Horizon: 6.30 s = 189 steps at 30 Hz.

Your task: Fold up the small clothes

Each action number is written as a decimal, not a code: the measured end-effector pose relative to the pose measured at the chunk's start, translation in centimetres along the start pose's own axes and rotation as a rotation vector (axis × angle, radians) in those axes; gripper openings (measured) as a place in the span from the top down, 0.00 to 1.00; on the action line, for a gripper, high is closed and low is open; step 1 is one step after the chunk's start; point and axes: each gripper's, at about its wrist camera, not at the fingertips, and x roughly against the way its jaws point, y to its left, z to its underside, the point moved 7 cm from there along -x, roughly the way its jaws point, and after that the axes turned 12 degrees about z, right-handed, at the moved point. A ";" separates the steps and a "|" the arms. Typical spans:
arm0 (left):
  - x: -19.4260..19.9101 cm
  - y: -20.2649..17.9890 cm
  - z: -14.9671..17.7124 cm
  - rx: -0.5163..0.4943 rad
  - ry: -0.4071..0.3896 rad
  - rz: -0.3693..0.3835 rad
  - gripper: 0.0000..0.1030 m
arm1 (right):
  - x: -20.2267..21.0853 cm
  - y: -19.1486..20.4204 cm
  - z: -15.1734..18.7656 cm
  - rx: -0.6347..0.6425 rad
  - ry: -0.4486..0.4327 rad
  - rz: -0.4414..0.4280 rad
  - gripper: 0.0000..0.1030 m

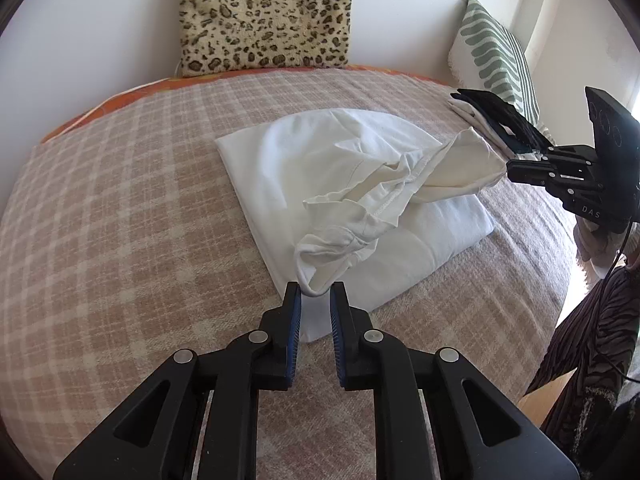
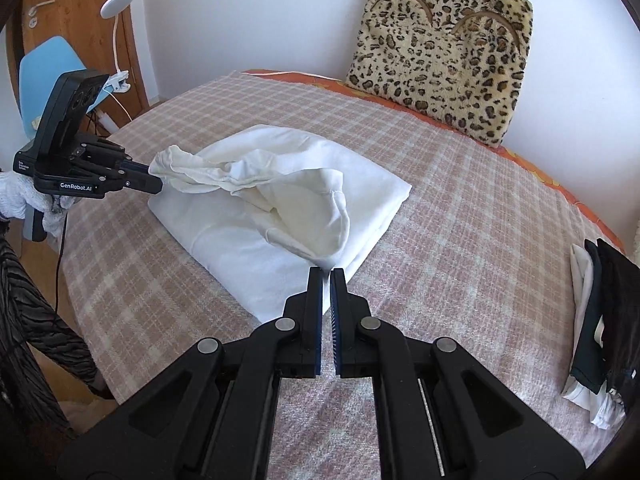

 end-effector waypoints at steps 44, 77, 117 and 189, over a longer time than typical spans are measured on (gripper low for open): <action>0.3 -3.8 -1.1 -0.172 -0.040 -0.006 0.81 | 1.2 6.8 1.2 0.412 -0.007 0.218 0.93; -0.4 -3.1 0.4 -0.277 0.064 -0.052 0.89 | -2.5 0.0 2.2 -0.298 0.271 -0.037 0.95; 2.9 -0.5 -3.9 0.116 -0.177 0.047 0.77 | -9.7 4.2 -11.2 -0.271 0.145 -0.306 0.88; 0.4 -2.4 -4.1 0.067 -0.148 0.079 0.77 | -4.6 10.6 -2.9 0.062 0.121 -0.207 0.72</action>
